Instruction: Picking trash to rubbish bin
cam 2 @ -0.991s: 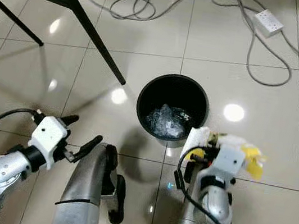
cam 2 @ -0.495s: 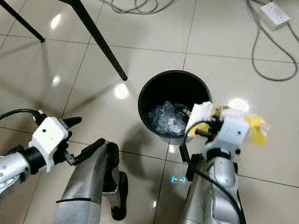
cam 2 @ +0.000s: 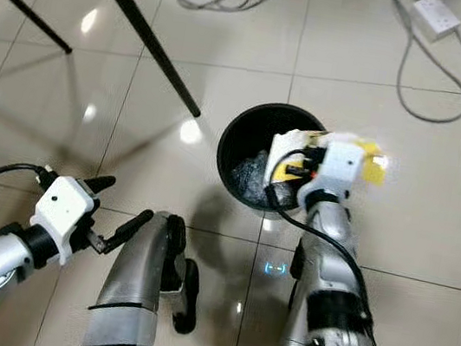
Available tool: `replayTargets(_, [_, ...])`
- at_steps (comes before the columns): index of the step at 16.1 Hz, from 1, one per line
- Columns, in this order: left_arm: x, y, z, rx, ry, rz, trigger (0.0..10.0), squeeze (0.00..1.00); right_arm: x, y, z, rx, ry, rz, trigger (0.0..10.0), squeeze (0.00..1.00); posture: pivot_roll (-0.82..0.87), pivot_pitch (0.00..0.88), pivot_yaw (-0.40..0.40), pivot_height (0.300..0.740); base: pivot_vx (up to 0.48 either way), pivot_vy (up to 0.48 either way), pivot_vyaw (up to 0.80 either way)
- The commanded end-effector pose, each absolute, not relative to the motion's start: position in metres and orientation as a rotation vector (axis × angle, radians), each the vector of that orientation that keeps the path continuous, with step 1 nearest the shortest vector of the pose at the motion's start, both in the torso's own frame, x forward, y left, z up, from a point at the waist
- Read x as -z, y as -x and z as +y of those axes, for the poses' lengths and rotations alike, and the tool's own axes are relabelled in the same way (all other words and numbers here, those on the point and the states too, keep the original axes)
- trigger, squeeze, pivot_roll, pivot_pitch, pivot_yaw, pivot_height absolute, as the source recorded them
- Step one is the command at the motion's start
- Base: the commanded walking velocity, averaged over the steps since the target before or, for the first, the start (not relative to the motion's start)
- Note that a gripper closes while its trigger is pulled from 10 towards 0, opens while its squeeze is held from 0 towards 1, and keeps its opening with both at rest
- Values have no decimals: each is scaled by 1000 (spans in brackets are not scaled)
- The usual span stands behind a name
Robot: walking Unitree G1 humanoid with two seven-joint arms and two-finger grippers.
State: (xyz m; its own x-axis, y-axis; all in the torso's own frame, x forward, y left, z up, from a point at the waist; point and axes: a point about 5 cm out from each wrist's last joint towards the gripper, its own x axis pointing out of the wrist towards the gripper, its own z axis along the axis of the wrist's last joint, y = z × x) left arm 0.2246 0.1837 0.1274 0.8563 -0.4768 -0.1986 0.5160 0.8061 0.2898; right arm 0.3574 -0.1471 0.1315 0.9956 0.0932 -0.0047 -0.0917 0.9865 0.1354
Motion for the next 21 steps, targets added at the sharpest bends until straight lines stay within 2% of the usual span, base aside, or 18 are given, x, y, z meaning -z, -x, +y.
replayTargets(1, [-124,-217,192,508,-347,159,10000,0,-124,-358,-128,-151,-152,35,0,0,209,508,215,560,0,0,0])
replayTargets(6, [-124,-210,193,491,-347,175,10000,0,-127,-368,-91,-209,-199,51,0,0,230,522,201,560,0,0,0])
replayTargets(7, [-124,-208,194,487,-349,179,10000,0,-127,-369,-85,-213,-199,55,2471,0,235,523,201,560,0,0,0])
replayTargets(8, [-124,-208,195,485,-350,181,10000,0,-126,-369,-85,-211,-199,57,3843,0,240,525,202,560,0,0,0])
replayTargets(9, [-124,-206,196,481,-352,186,10000,0,-125,-370,-85,-206,-198,59,3961,0,242,525,203,560,0,0,0])
replayTargets(10, [-124,-205,197,479,-354,190,10000,0,-123,-370,-86,-198,-188,63,4627,0,239,525,203,560,0,0,0])
replayTargets(11, [-123,-205,197,478,-354,193,10000,0,-122,-370,-88,-193,-182,66,8471,0,237,524,203,560,0,0,0])
replayTargets(12, [-123,-205,197,478,-354,195,10000,0,-120,-371,-90,-182,-172,71,10000,0,234,524,204,560,0,0,0])
replayTargets(13, [-123,-205,196,480,-354,195,10000,0,-118,-371,-92,-175,-173,78,10000,0,232,523,205,560,0,0,0])
replayTargets(14, [-123,-206,195,482,-353,194,10000,0,-115,-370,-94,-167,-171,87,10000,886,232,524,206,560,0,0,0])
replayTargets(15, [-123,-206,195,483,-352,194,10000,0,-113,-370,-94,-164,-170,91,10000,886,232,524,206,560,0,0,0])
replayTargets(16, [-123,-205,196,483,-353,197,10000,0,-110,-368,-95,-154,-167,96,10000,1000,235,529,206,560,0,0,0])
replayTargets(21, [-123,-203,196,482,-356,205,10000,0,-102,-366,-99,-132,-162,106,10000,1000,235,529,206,560,0,0,0])
